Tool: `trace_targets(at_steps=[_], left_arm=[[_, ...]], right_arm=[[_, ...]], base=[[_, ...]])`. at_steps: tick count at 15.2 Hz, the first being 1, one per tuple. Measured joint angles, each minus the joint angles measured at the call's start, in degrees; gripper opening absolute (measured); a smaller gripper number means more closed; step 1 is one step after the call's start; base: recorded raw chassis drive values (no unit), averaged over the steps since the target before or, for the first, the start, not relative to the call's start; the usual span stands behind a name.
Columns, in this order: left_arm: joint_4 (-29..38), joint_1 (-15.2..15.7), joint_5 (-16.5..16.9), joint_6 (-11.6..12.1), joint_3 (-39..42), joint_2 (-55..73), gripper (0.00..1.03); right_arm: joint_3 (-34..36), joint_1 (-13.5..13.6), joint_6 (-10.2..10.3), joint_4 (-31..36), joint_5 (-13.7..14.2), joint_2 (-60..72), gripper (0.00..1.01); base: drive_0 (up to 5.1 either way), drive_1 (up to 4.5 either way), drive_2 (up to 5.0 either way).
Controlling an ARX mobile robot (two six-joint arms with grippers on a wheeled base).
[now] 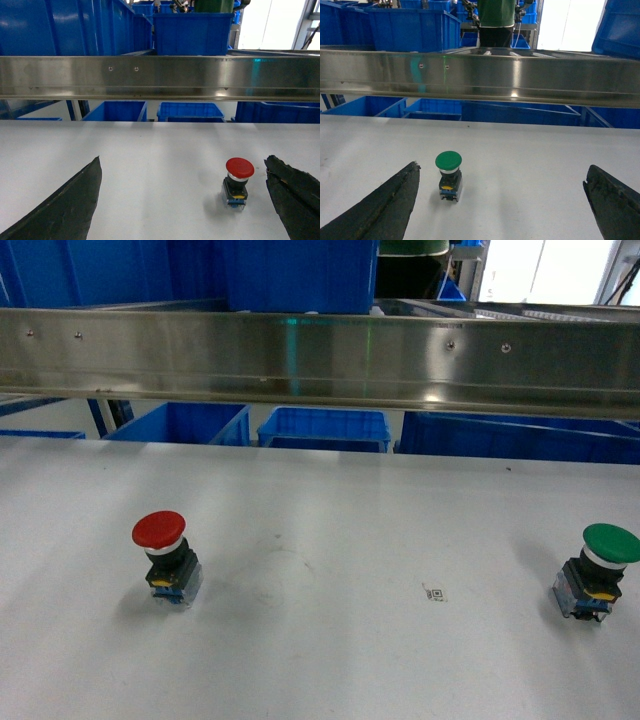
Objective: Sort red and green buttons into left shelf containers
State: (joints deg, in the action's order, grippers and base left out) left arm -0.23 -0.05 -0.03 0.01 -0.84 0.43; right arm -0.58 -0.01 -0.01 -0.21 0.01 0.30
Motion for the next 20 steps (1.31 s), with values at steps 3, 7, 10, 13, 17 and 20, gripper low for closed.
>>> trace_targets(at_steps=[3,7,10,13,17,20], left_arm=[[0.00,0.00,0.00,0.00,0.00,0.00,0.98],[-0.02,0.00,0.00,0.00,0.00,0.00,0.98],[0.15,0.07,4.11,-4.48,-4.37,10.16,0.98],[16.94,-3.08,8.26,-9.60,-21.90,39.30,0.98],[20.50,-2.62,9.42,-10.12,-35.15,71.71,0.98],[21.73,-2.60,9.60,-10.12,-35.60,69.46,0.98]], right_arm=[[0.00,0.00,0.00,0.00,0.00,0.00,0.98],[0.00,0.00,0.00,0.00,0.00,0.00,0.98],[-3.91,4.72,4.66,5.14,-0.02,12.68,0.98],[-22.93,7.41,10.12,18.14,-3.26,47.63,0.98],[-35.67,6.69,10.73,19.93,0.92,76.04,0.98],[-34.42,6.69,11.13,20.44,0.20,74.60,0.98]], base=[[0.0,0.00,0.0],[0.0,0.00,0.0],[0.0,0.00,0.0],[0.0,0.00,0.0],[0.0,0.00,0.0],[0.0,0.00,0.0]])
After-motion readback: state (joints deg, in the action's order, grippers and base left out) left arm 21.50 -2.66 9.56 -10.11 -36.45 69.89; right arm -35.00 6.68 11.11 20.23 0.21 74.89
